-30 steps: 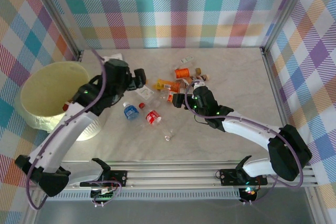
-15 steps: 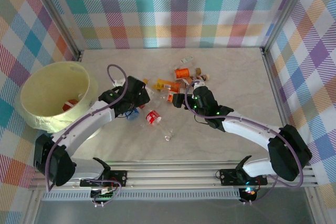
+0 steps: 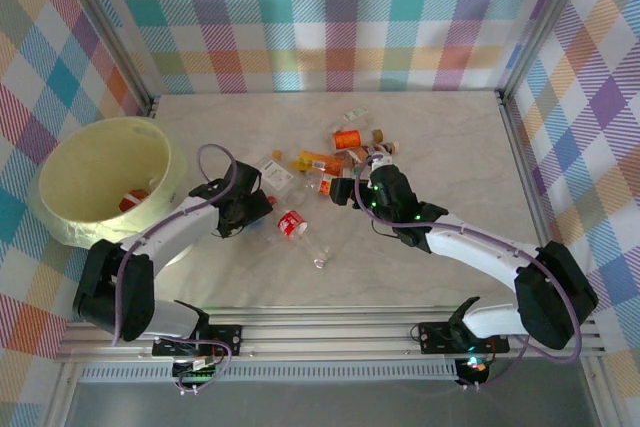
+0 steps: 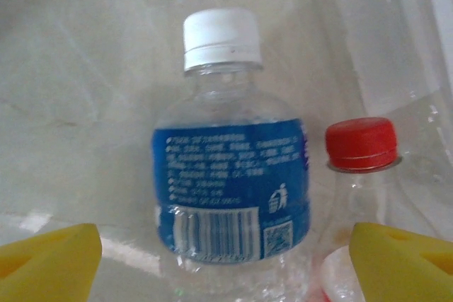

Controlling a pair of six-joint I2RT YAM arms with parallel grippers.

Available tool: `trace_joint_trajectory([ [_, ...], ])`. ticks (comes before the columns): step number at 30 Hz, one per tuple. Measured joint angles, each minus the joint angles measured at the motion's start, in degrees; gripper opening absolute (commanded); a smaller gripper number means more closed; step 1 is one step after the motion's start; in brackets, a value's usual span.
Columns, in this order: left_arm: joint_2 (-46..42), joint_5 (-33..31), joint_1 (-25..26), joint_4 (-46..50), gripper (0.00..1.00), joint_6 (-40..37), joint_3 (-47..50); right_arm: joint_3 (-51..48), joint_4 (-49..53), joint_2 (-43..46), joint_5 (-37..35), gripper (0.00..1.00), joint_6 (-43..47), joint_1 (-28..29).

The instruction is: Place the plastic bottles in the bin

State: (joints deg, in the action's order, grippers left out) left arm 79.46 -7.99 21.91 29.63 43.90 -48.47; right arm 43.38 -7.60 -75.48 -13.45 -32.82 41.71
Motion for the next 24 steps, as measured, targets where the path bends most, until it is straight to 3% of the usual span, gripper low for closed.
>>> trace_joint_trajectory([
  [5, 1.2, 2.5, -2.7, -3.8, 0.81, -0.8, 1.9, 0.0, 0.0, 0.0, 0.0, 1.0, -0.5, 0.0],
  [15, 5.1, 6.1, -3.3, -9.9, 0.77, -1.4, 4.3, 0.0, 0.0, 0.0, 0.0, 1.0, -1.1, 0.0],
  [24, 8.2, 7.1, -3.5, -11.6, 0.63, -2.7, 4.5, 0.0, 0.1, 0.0, 0.0, 1.0, -1.3, 0.0],
])
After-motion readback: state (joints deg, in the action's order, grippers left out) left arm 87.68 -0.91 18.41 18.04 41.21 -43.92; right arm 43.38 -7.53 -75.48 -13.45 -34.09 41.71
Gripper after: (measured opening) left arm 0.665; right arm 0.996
